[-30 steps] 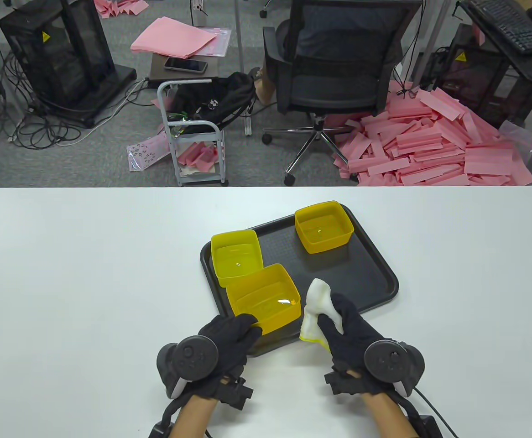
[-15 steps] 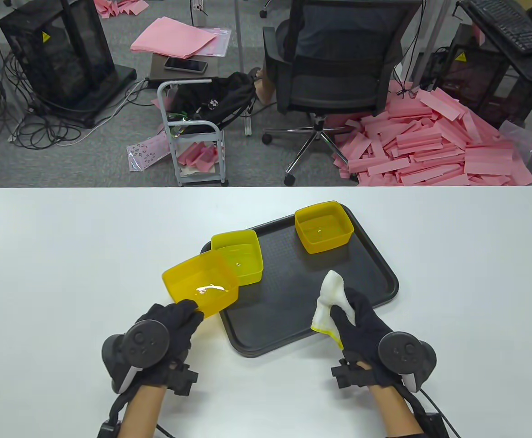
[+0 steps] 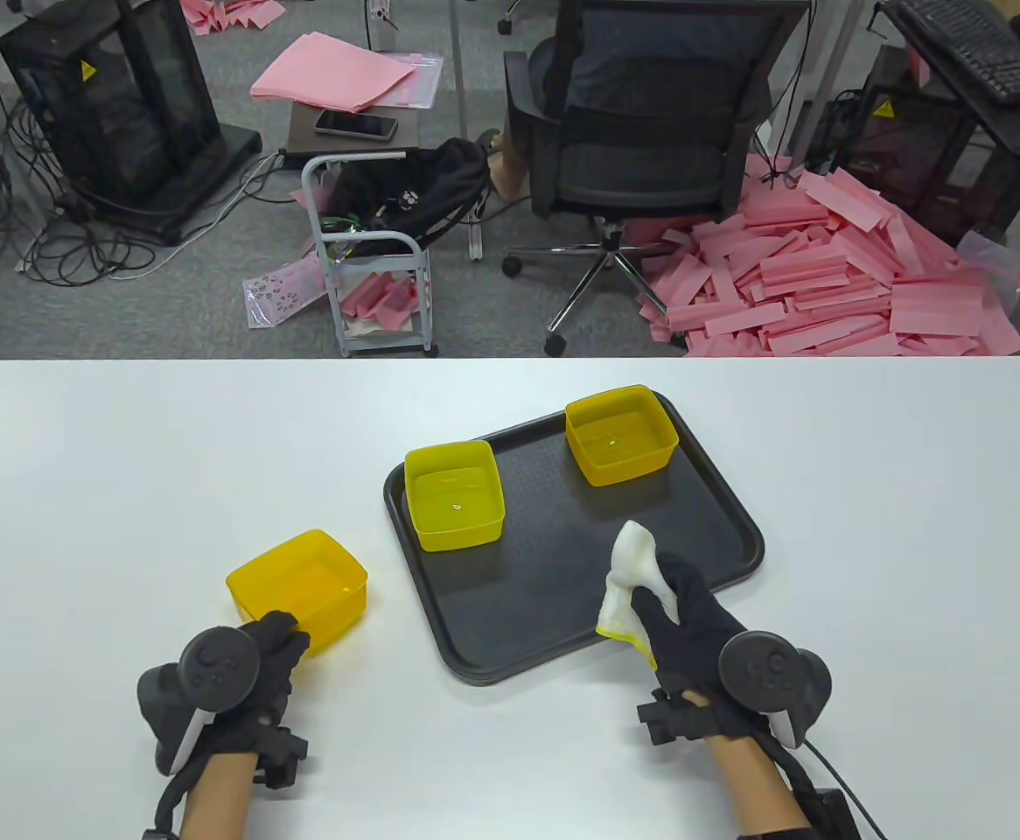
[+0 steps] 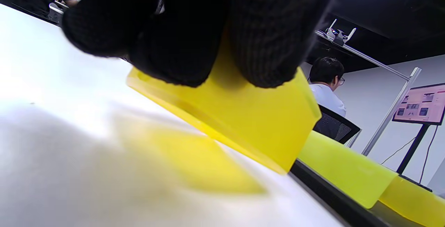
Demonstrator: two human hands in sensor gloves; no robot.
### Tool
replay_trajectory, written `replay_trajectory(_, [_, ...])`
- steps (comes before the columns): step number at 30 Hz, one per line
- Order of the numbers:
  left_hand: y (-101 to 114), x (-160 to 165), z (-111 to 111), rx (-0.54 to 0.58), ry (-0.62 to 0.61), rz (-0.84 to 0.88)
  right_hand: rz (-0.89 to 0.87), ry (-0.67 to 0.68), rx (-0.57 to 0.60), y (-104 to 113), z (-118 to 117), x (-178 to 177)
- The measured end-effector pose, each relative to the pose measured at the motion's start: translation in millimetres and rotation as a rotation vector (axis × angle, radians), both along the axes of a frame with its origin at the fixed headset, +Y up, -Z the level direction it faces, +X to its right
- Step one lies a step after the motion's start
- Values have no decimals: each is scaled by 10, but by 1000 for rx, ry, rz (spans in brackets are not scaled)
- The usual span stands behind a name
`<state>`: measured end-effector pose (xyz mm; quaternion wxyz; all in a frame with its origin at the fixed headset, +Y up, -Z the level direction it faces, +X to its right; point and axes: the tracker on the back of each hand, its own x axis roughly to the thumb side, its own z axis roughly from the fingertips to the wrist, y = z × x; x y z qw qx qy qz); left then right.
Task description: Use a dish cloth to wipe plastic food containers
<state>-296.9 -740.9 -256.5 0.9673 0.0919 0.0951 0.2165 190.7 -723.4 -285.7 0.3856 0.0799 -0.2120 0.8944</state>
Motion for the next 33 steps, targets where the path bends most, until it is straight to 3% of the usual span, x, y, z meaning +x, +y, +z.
replay_trajectory(10, [-218, 24, -32, -110, -5, -69, 3, 4, -7, 3, -5, 2])
replay_trajectory(13, [-189, 13, -16, -125, 2, -75, -5, 6, -8, 5, -7, 5])
replay_trajectory(17, [17, -6, 21, -122, -5, -41, -18, 5, -10, 10, -15, 20])
replay_trajectory(21, [357, 90, 6, -25, -37, -14, -33, 4, -17, 16, -24, 41])
replay_trajectory(26, [721, 526, -160, 6, -138, -71, -44, 16, -31, 23, -21, 51])
replay_trajectory(33, [849, 1329, -605, -19, -262, -202, -46, 22, -40, 22, -24, 67])
